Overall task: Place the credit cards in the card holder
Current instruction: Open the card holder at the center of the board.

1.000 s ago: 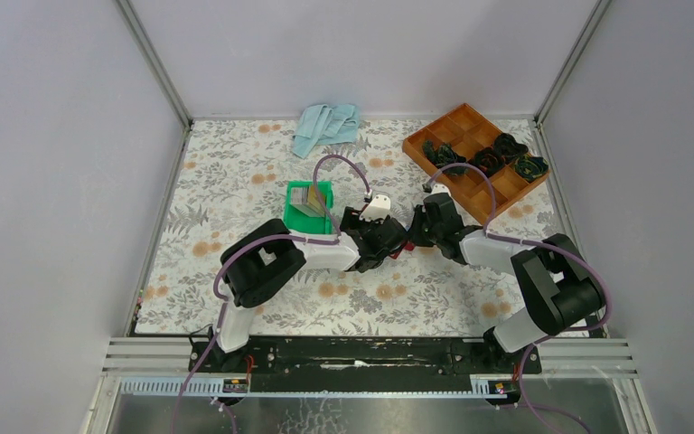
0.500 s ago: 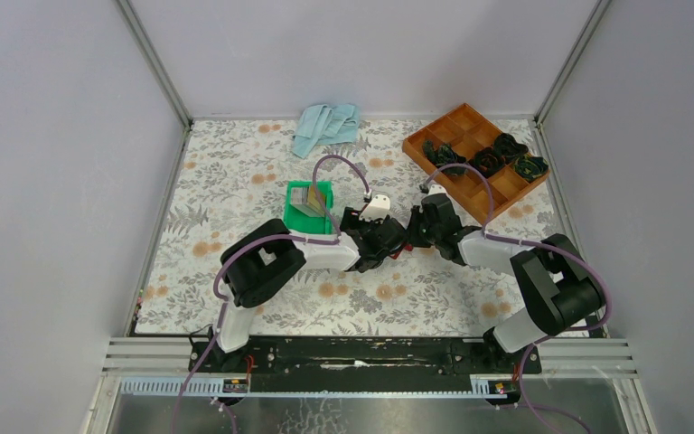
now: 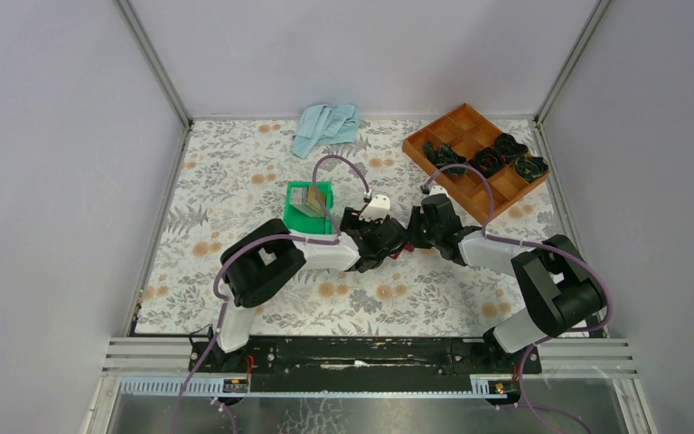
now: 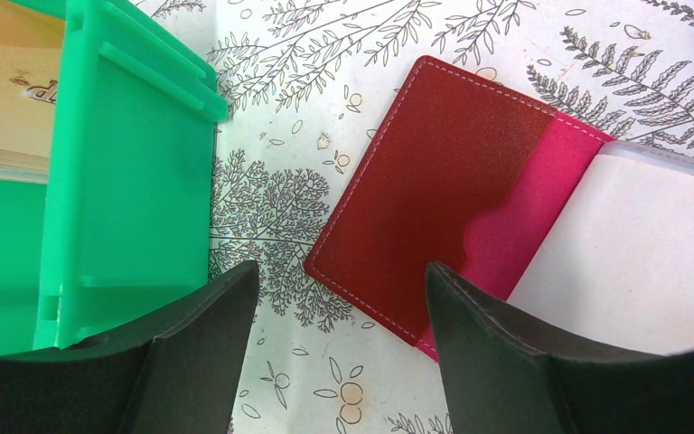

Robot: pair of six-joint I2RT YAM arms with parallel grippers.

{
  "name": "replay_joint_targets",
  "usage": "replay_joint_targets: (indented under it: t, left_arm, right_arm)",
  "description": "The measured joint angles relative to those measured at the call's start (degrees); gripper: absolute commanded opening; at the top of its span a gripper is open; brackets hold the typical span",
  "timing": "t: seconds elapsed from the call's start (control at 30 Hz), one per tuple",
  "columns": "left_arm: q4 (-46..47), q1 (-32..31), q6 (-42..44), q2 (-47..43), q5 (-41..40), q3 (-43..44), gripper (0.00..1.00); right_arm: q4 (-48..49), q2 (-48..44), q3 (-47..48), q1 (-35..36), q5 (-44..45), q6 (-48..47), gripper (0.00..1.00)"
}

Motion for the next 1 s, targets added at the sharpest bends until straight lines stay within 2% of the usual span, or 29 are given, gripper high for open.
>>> replay_joint_targets:
  t: [1.0]
  left_arm:
    - [0.0,-0.2,-0.5,0.0,0.0,0.0,0.73]
  right_arm:
    - [3.7,1.9,-0.7,0.0,-1.3,4.2,0.31]
